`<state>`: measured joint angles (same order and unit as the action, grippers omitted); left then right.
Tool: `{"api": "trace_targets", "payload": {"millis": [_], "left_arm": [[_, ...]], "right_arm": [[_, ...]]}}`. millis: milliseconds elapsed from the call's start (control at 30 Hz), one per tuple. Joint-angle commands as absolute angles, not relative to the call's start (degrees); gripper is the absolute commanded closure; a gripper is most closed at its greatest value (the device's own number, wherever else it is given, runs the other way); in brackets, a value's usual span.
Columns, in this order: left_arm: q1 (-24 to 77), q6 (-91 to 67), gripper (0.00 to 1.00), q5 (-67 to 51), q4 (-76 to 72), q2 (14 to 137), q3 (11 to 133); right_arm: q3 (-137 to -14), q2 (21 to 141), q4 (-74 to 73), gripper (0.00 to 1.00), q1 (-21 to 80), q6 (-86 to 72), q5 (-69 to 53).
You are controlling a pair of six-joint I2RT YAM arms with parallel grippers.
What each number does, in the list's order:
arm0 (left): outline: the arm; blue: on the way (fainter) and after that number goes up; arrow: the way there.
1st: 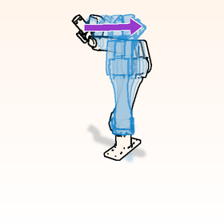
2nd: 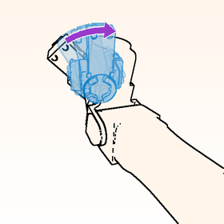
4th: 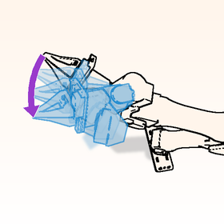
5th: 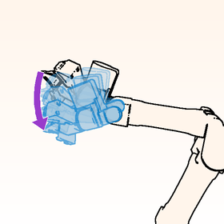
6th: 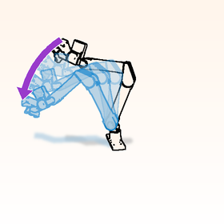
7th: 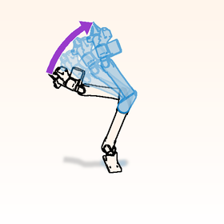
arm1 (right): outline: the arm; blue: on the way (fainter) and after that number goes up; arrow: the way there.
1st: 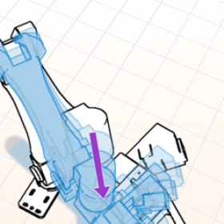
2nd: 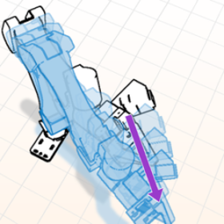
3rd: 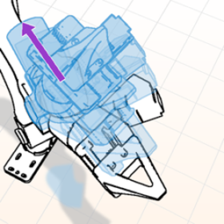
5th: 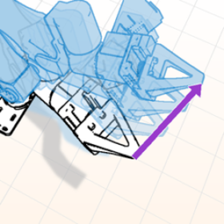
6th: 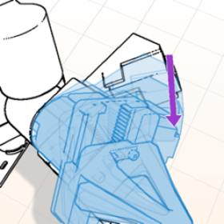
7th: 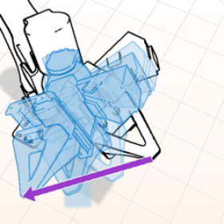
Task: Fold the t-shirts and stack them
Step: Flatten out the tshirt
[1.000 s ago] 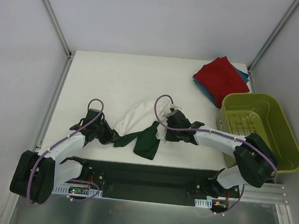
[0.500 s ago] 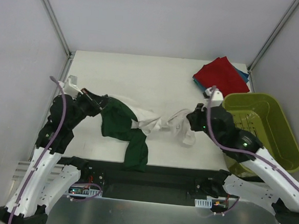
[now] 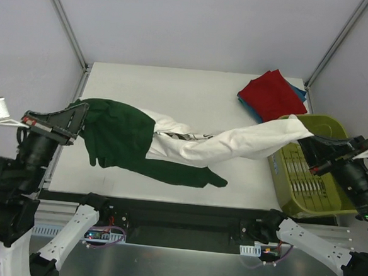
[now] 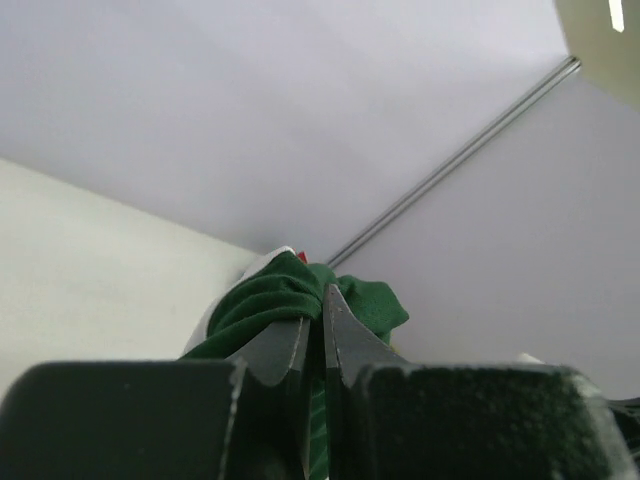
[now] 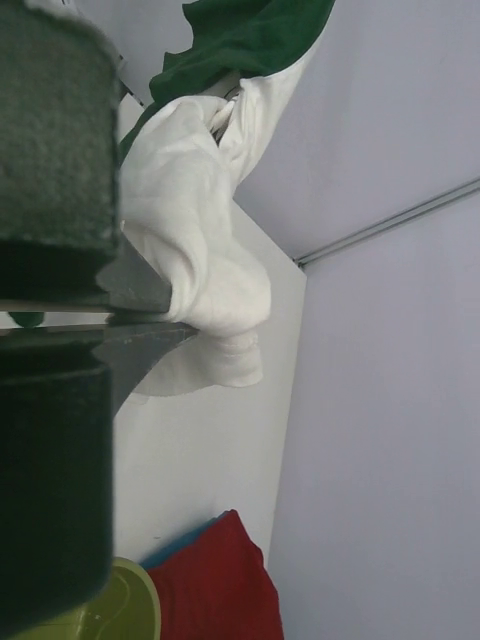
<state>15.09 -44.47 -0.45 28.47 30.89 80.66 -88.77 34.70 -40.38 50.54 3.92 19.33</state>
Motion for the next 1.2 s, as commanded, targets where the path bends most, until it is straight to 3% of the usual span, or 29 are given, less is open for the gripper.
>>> {"api": "trace_targets", "payload": {"millis": [0,233,367,433,500,533,633,667,700,733,767,900,1067,1167], "left_arm": [[15.6,-41.2,1.0,4.9,29.4,27.9,85.3],[15.6,-41.3,1.0,11.6,30.0,30.2,81.2],[15.6,-39.0,1.0,20.3,30.0,42.1,78.8],[15.4,-36.9,0.95,25.5,29.9,51.9,80.0],[15.2,-33.1,0.94,30.7,29.8,59.5,82.0],[14.3,-32.4,0.92,31.5,29.8,67.1,84.4],[12.6,-26.8,0.86,27.5,28.4,83.3,91.4],[12.0,-23.6,0.81,25.2,28.5,87.6,93.7],[11.9,-22.1,0.7,22.9,29.2,91.5,96.0],[11.9,-21.3,0.21,18.3,31.2,97.6,99.5],[12.0,-22.1,0.02,16.9,33.0,99.8,100.8],[12.0,-27.1,0.01,11.6,35.1,101.4,97.4],[13.7,-36.5,0.01,2.3,35.0,86.0,76.4],[22.1,-42.7,0.01,6.2,35.0,73.3,61.7]], "right_arm": [[-91.5,32.9,-41.1,0.99,50.6,6.9,16.3],[-89.1,37.2,-42.1,0.99,50.6,9.2,30.6],[-82.0,42.7,-40.6,0.99,50.5,9.2,47.7],[-77.2,48.1,-40.5,0.99,48.0,8.3,53.5],[-73.9,53.1,-40.5,0.99,43.3,3.1,47.8],[-69.7,54.6,-39.7,0.99,37.0,2.0,36.1],[-61.5,60.4,-31.8,0.99,30.0,-0.7,22.7],[-60.6,62.1,-29.5,0.99,29.3,-1.6,21.8],[-60.3,65.6,-29.1,0.99,29.0,-2.2,21.5],[-60.4,67.3,-29.0,0.99,28.7,-2.5,21.0],[-60.8,68.7,-29.0,0.99,28.6,-2.5,20.8],[-60.6,73.7,-29.4,0.99,28.6,-2.4,20.4],[-57.7,73.9,-27.9,0.99,28.5,-3.9,17.8],[-55.5,73.8,-26.7,0.99,28.6,-4.3,16.3]]}}
